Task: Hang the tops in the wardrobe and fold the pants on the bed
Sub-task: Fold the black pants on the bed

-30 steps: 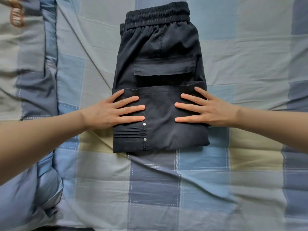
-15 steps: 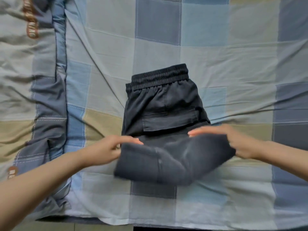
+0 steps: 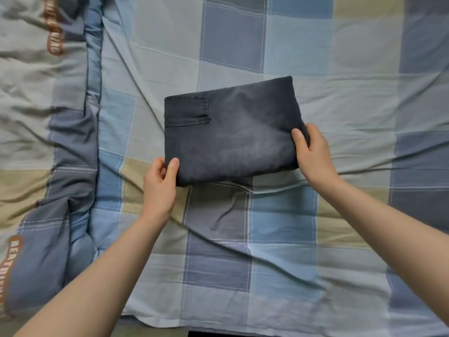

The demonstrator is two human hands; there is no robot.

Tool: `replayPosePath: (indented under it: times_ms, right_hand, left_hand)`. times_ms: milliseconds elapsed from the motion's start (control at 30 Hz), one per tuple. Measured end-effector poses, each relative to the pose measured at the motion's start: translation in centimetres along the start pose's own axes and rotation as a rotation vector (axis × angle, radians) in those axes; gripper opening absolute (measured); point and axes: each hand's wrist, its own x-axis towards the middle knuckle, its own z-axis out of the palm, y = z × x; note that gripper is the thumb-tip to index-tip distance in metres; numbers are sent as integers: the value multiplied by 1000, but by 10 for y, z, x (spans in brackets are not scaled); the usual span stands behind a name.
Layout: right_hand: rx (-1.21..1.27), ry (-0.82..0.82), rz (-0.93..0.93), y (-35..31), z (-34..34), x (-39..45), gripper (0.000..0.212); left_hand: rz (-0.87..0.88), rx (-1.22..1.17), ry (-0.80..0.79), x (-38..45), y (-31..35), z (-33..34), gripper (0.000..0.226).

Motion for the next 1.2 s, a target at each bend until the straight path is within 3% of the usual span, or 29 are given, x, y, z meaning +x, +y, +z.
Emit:
replayPosePath:
  times_ms: [133, 233, 367, 600, 733, 900, 1200]
  right_hand:
    - [-177, -32, 84, 17, -1, -11, 25]
    - [-243, 16, 169, 19, 2, -13, 22]
    - [-201, 75, 31, 2, 7, -12, 58]
    - [-538, 18, -83, -7, 37, -15, 73]
    - [-585, 24, -129, -2, 38, -16, 70]
    - [-515, 70, -210, -1, 21, -24, 56]
    - [-408, -28, -228, -18, -38, -86, 59]
  left_hand:
    - [-50, 79, -47, -11, -14, 3, 24]
    - [-100, 172, 37, -10, -15, 6, 21]
    - [-15, 115, 137, -4, 4, 24, 31]
    - [38, 106, 267, 5, 17, 56, 59]
    - [80, 34, 322, -2, 14, 61, 63]
    - [198, 111, 358, -17, 18, 59, 62]
    - [293, 303, 221, -90, 49, 40, 50]
